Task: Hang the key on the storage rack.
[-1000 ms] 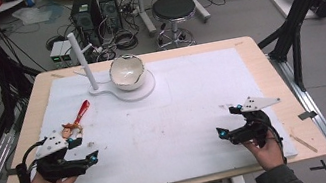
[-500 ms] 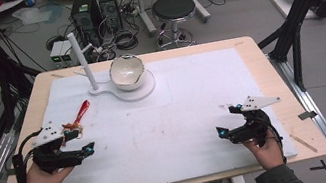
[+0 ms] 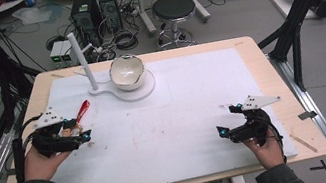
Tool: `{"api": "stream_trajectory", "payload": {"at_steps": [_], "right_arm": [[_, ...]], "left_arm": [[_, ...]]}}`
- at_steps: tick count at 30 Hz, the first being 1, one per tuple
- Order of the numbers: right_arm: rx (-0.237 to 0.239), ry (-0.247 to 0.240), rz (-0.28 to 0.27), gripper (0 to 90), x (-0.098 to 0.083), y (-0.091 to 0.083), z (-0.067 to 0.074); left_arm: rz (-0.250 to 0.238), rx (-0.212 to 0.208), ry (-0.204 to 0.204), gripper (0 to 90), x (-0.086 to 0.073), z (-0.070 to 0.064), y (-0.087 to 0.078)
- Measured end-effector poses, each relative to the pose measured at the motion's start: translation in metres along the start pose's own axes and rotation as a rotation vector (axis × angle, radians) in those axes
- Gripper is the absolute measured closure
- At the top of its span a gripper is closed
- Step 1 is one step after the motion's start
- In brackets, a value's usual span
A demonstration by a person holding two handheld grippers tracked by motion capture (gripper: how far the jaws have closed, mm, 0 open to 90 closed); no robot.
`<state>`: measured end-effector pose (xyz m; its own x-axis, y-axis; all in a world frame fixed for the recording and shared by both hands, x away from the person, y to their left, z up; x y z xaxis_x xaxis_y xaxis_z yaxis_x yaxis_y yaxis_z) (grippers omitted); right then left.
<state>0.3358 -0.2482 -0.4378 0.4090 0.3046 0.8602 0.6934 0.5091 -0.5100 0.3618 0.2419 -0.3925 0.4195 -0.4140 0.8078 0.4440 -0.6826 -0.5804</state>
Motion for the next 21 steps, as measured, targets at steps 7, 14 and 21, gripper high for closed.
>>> {"api": "stream_trajectory", "payload": {"at_steps": [7, 14, 21], "right_arm": [[0.008, -0.001, -0.007, 4.6, 0.001, 0.000, 0.000], [0.010, 0.002, -0.003, 4.6, 0.000, 0.001, 0.000], [0.015, -0.001, -0.008, 4.6, 0.001, 0.001, 0.000]], "left_arm": [[0.041, 0.004, -0.022, 33.4, 0.003, 0.029, 0.007], [0.062, 0.015, -0.042, 37.5, 0.004, 0.050, 0.012], [0.099, 0.042, -0.075, 41.5, 0.004, 0.071, 0.020]]}}
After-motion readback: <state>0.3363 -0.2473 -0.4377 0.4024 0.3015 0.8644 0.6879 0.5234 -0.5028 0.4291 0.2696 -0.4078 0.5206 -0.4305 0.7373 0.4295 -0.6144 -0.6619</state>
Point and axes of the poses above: each handheld gripper's, and its own axes: y roughly forward along the jaws, x roughly out of its top, z roughly to its left, the point moved 6 cm from there along y, roughly forward along the jaws, and after that the axes turned 12 degrees about -x, right-handed, at the moved point
